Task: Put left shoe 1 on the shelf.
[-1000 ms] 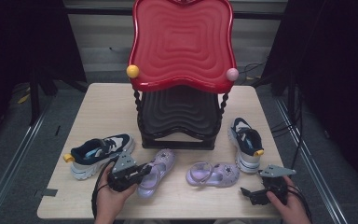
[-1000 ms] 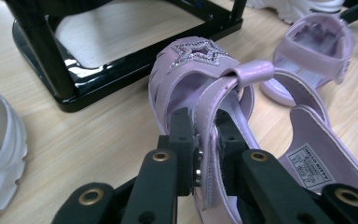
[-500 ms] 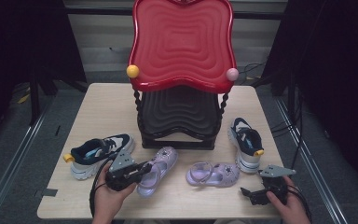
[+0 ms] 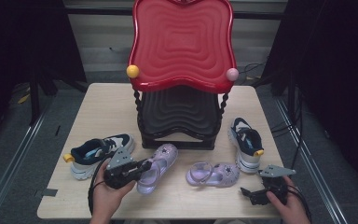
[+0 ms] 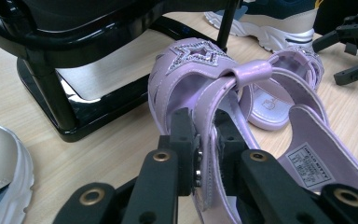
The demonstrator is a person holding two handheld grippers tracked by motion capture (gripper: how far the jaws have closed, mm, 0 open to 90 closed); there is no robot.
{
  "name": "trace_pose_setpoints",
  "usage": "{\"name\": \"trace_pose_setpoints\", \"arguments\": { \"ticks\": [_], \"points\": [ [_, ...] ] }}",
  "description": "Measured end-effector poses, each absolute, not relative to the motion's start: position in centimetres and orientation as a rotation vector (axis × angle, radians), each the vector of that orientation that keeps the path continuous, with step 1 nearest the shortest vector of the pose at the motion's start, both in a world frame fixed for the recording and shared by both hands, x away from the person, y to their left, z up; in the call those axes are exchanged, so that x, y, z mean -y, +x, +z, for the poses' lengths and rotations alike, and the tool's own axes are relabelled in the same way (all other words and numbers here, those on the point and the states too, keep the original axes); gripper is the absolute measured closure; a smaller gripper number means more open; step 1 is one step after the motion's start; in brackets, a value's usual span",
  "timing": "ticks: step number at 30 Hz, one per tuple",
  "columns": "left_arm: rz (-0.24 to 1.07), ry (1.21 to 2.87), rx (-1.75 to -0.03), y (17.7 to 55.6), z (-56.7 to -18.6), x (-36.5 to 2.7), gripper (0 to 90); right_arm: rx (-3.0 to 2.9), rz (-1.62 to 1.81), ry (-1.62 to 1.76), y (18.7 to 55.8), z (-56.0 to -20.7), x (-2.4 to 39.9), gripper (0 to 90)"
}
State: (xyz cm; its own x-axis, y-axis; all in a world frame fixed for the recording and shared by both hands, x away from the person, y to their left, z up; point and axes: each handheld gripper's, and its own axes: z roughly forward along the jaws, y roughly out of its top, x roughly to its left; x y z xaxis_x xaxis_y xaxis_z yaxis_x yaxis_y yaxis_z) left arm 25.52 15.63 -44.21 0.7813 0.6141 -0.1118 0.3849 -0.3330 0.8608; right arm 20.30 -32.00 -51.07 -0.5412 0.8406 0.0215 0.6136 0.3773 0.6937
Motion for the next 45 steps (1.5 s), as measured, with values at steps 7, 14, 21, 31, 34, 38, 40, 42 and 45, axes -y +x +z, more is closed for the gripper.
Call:
{"name": "trace_pose_setpoints", "arguments": {
  "ticks": [7,14,21,31,34,38,40,42,45],
  "points": [
    [0.287,1.966,-0.731,25.7,-43.7,-15.7,81.3,-2.307,0.946,1.273,20.3,-51.1,32.0,0.0],
    [0.285,1.948,-0.732,25.7,-43.3,-15.8,81.4,-2.307,0.948,1.269,20.3,-51.1,32.0,0.0],
    [0.281,1.955,-0.719,25.8,-43.2,-15.4,81.4,-2.307,0.946,1.273,20.3,-51.1,32.0,0.0],
    [0.288,1.931,-0.719,26.0,-42.6,-15.7,81.5,-2.307,0.946,1.272,20.3,-51.1,32.0,0.0],
    [0.288,1.917,-0.721,26.0,-42.4,-15.7,81.5,-2.307,0.945,1.276,20.3,-51.1,32.0,0.0],
    [0.287,1.909,-0.723,26.0,-42.3,-15.7,81.5,-2.307,0.946,1.271,20.3,-51.1,32.0,0.0],
    [0.283,1.902,-0.721,26.0,-42.2,-15.7,81.6,-2.307,0.945,1.275,20.3,-51.1,32.0,0.0],
    [0.287,1.901,-0.715,26.0,-42.0,-15.7,81.5,-2.307,0.947,1.269,20.3,-51.1,32.0,0.0],
    [0.281,1.893,-0.710,26.0,-41.8,-15.7,81.5,-2.307,0.947,1.270,20.3,-51.1,32.0,0.0]
  ]
}}
